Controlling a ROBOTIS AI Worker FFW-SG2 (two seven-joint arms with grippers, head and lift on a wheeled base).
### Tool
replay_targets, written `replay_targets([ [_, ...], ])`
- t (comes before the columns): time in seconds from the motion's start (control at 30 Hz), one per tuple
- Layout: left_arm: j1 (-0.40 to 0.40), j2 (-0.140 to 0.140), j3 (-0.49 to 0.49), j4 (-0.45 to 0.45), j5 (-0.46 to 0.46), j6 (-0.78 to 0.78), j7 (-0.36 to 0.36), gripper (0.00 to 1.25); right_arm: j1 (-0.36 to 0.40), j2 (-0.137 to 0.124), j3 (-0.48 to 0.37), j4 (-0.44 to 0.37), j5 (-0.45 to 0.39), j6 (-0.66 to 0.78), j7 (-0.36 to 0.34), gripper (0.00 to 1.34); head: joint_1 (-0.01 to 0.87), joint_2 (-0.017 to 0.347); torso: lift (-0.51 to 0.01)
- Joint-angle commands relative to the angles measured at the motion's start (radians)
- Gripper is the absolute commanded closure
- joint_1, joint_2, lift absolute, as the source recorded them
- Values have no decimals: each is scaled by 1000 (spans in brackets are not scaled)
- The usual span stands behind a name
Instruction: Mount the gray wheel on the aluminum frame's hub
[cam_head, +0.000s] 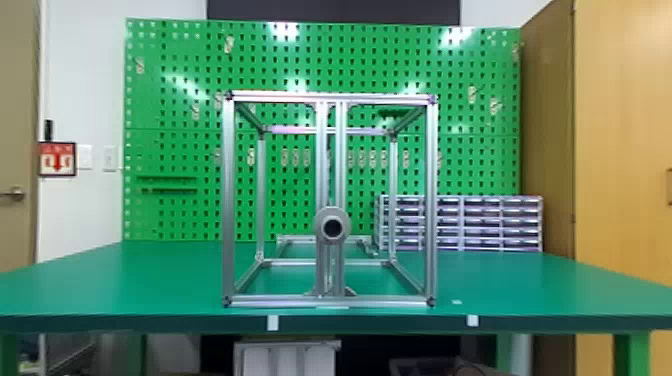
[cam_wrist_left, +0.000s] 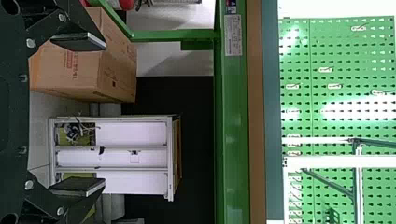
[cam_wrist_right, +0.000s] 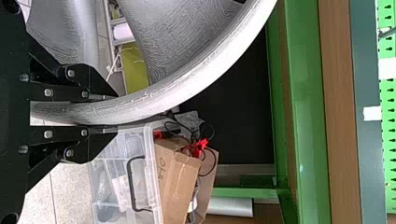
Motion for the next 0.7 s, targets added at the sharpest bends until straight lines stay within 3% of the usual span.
replay_targets([
  [0.0,-1,0,0,0,0,0,0,246,0,0,0,0,-2,2,0,1262,-5,6,-499],
  [0.67,-1,0,-1,0,0,2,0,245,-3,0,0,-16,3,40,0,1262,-5,6,-499],
])
